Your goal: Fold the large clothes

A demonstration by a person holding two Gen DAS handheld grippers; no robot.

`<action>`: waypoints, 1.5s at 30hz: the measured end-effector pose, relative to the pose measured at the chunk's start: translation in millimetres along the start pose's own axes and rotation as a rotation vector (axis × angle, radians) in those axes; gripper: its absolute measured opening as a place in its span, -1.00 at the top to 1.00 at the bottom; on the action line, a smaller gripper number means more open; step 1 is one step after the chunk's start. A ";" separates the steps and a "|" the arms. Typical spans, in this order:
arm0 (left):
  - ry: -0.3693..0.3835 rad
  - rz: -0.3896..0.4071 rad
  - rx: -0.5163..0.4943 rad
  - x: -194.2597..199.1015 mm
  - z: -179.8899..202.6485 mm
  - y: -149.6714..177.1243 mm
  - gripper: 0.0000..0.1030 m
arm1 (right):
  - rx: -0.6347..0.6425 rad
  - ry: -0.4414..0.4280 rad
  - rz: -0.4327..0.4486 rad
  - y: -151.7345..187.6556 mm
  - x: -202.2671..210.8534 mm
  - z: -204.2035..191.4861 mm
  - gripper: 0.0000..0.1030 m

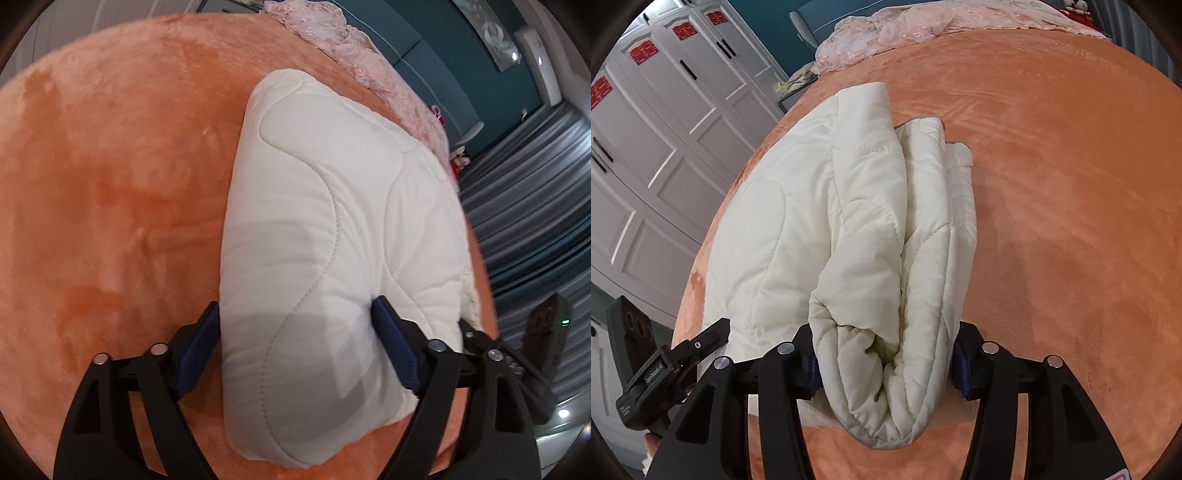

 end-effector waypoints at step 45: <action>-0.489 0.181 -0.483 78.2 63.5 115.6 -0.88 | 0.207 0.270 0.227 115.4 113.6 7.5 -0.67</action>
Point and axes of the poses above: each gripper's, at about its wrist camera, not at the fingertips, and x roughly against the way its jaws point, z to its right, y to its underside, the point moved 3 cm from there along -x, roughly the way its jaws point, and after that the axes turned 10 degrees about z, right-handed, at the moved point
